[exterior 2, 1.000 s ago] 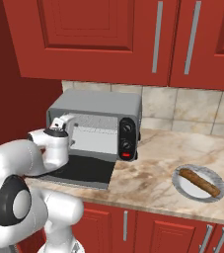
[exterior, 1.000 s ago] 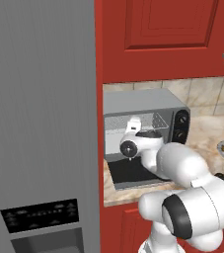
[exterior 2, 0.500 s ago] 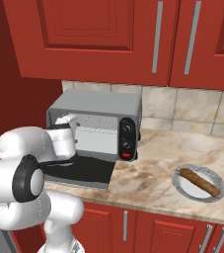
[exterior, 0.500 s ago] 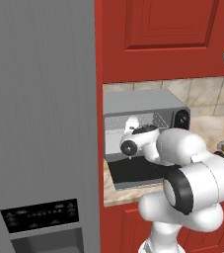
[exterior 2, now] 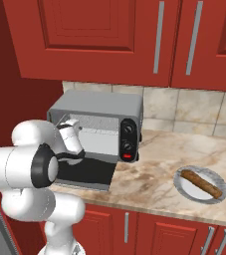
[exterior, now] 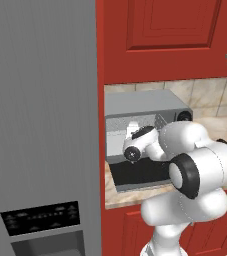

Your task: Pull the toaster oven rack outwards. Pick up the baguette from the plate and place it on the toaster oven rack. Close the toaster oven door fully and set the temperature to the lowest setting.

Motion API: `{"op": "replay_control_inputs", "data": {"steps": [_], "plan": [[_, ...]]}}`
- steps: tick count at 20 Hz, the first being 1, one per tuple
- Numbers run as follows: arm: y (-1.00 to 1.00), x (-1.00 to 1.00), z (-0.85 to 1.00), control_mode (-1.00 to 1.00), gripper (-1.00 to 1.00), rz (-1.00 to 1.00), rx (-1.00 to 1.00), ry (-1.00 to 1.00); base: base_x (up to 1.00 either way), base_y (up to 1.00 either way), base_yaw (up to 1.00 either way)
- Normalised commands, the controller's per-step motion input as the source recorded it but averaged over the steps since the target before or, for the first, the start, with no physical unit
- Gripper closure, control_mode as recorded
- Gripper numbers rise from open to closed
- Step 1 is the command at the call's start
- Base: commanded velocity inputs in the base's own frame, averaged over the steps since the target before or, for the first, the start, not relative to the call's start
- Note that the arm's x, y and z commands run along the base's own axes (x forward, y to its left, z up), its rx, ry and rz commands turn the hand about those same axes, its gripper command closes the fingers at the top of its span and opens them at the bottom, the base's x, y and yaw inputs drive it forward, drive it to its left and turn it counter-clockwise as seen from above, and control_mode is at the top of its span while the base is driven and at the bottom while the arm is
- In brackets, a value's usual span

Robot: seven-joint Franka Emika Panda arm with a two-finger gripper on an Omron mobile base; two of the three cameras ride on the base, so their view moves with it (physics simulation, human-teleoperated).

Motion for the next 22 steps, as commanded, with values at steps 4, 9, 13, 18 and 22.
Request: {"op": "replay_control_inputs", "data": {"steps": [4, 9, 13, 18, 22], "plan": [[0.00, 0.12, -0.05, -1.00, -1.00, 0.03, 0.00, 0.00, 0.00, 0.00, 0.00], [0.00, 0.19, -0.02, -1.00, -1.00, 0.03, 0.00, 0.00, 0.00, 0.00, 0.00], [0.00, 0.25, -0.09, -1.00, -1.00, 0.03, 0.00, 0.00, 0.00, 0.00, 0.00], [0.00, 0.31, -0.19, -1.00, -1.00, 0.03, -0.01, 0.00, 0.00, 0.00, 0.00], [0.00, 0.31, -0.24, -1.00, -1.00, 0.03, -0.01, 0.00, 0.00, 0.00, 0.00]]}}
